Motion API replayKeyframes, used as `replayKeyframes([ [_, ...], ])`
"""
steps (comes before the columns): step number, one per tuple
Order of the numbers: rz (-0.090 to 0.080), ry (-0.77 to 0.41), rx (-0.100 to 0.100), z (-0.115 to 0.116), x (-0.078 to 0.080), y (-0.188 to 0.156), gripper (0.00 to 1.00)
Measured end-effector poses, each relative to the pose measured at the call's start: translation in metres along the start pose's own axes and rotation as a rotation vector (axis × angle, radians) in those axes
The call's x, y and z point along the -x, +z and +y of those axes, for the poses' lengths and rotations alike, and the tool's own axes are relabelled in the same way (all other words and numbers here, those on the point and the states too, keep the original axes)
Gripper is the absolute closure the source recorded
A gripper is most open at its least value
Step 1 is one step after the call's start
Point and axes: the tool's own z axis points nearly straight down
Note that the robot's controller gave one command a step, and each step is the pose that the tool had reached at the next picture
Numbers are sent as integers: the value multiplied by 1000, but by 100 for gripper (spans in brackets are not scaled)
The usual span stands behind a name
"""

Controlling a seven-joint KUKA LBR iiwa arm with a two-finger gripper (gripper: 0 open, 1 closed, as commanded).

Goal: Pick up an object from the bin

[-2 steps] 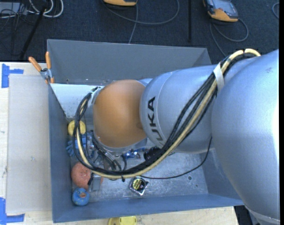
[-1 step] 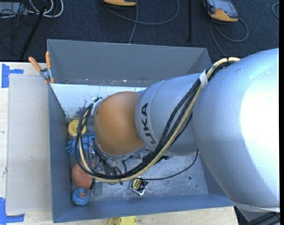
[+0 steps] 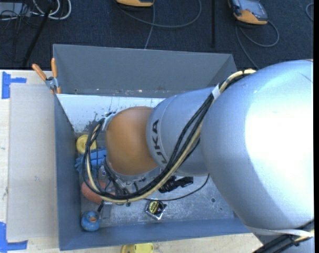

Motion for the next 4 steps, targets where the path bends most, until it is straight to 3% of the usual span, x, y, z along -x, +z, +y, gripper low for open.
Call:
replayKeyframes([
  [1,-3,-218,1,13,10,7,100],
  [2,-3,-217,1,13,10,7,100],
  [3,-4,-230,1,4,29,-116,100],
  [4,-3,-228,1,3,29,-116,0],
])
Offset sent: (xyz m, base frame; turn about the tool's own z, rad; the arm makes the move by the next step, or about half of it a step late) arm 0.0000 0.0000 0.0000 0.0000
